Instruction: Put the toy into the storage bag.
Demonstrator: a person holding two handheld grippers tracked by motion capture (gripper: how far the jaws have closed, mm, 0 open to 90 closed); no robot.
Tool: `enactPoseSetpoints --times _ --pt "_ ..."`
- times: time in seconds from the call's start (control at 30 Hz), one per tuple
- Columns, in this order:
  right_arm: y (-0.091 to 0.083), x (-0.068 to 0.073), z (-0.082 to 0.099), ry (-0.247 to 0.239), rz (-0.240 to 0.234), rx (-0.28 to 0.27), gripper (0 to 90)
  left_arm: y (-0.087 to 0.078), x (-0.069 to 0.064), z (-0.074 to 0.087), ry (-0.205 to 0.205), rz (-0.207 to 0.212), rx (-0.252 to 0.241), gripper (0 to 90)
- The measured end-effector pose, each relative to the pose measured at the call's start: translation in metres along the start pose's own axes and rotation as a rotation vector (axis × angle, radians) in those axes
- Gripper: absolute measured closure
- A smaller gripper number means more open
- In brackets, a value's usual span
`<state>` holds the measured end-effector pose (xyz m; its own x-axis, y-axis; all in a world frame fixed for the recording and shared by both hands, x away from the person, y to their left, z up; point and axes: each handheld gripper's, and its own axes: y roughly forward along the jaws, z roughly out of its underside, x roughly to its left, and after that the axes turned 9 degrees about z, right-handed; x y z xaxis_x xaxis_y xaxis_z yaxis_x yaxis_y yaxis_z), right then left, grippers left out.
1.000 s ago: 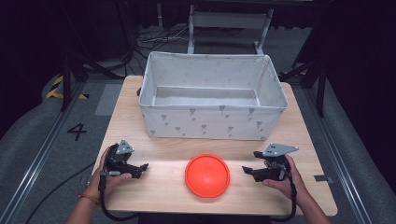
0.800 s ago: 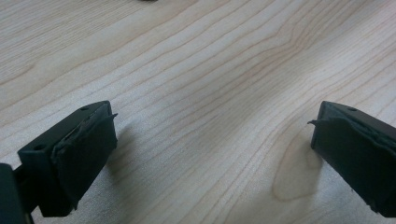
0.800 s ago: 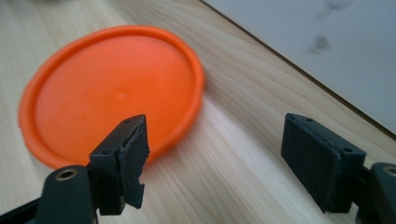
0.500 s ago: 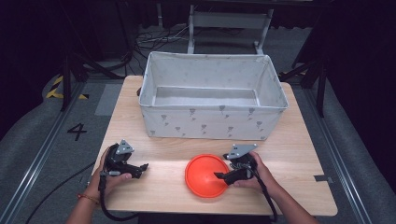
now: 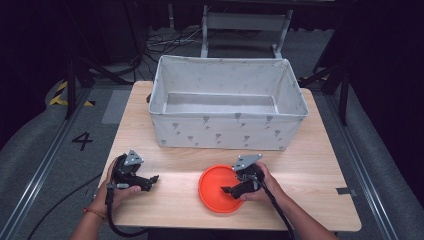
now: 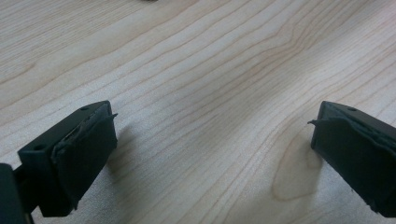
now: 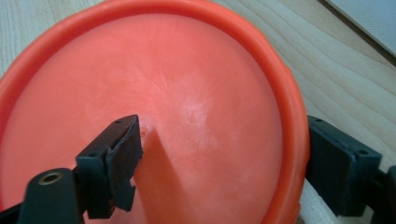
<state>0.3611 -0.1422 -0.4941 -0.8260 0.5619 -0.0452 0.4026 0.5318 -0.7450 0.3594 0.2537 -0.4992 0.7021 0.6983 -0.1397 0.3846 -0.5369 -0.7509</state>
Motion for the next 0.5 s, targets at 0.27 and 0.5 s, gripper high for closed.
enactPoseSetpoints --times 0.27,0.5 --pt "-0.007 -0.014 0.002 0.083 -0.016 -0.006 52.0 0.0 0.0 0.0 -0.001 0.0 0.0 0.5" --pt "-0.026 -0.022 0.001 0.09 -0.066 -0.054 71.4 0.0 0.0 0.0 0.0 0.0 0.0 0.5"
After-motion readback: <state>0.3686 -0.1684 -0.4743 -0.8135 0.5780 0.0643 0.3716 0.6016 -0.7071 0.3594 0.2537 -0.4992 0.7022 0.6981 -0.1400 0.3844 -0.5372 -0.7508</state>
